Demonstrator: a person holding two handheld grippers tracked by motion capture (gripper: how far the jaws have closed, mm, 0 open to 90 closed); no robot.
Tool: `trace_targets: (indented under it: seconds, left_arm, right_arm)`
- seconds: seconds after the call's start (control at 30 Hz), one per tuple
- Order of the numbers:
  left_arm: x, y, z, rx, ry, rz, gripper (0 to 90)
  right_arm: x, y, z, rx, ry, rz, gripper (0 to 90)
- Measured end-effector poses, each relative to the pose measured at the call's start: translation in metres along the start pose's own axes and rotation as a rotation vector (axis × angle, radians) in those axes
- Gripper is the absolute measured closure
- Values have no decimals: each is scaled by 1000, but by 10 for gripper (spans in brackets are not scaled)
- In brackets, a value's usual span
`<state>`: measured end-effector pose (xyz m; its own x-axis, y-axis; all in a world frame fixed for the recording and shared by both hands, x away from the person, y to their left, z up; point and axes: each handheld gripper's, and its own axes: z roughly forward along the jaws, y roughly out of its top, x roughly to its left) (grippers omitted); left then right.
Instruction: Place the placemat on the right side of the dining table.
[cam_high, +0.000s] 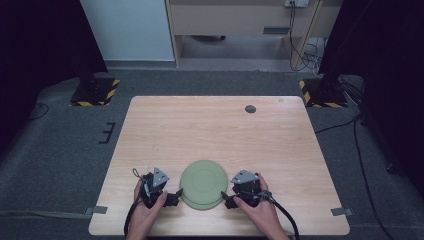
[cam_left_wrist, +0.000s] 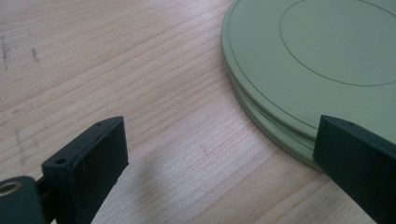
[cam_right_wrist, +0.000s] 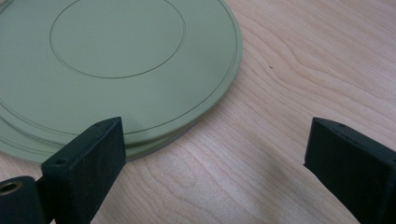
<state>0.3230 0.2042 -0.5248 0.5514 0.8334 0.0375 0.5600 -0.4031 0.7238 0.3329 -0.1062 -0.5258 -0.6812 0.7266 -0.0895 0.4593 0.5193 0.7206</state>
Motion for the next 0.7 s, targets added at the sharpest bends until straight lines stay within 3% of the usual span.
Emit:
trace_targets:
  seconds: [0.7]
  left_arm:
    - [-3,5,7,7,24,8,12]
  right_arm:
    - [-4,1,2,7,-22,9,15]
